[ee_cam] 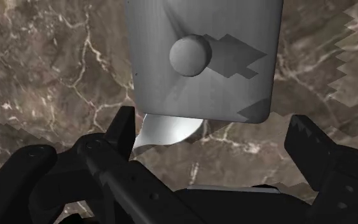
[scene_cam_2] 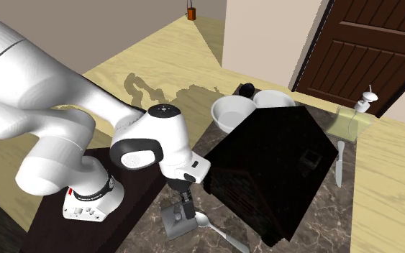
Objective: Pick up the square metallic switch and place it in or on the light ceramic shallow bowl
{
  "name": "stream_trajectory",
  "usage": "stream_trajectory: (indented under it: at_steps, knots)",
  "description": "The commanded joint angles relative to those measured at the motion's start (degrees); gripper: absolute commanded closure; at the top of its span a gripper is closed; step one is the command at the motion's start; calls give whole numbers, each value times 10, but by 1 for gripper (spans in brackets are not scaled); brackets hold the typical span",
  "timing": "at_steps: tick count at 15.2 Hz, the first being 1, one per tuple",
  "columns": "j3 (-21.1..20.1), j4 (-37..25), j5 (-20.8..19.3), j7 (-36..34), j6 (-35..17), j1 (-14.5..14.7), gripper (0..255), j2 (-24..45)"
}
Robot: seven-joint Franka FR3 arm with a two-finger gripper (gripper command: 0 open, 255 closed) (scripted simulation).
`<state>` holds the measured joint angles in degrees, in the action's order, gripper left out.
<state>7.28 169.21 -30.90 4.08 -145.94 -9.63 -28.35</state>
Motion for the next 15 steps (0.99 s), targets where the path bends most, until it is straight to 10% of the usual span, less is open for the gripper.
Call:
stream_trajectory:
  at_steps: [1, 6, 7, 15]
  knots:
    - [-5, 5, -1, 4, 51, -5, 0, 12]
    - [-16, 5, 6, 9, 49, -14, 0, 12]
    - [-18, 5, 9, 8, 54, -11, 255, 8]
    - [-8, 18, 4, 22, 57, -19, 255, -11]
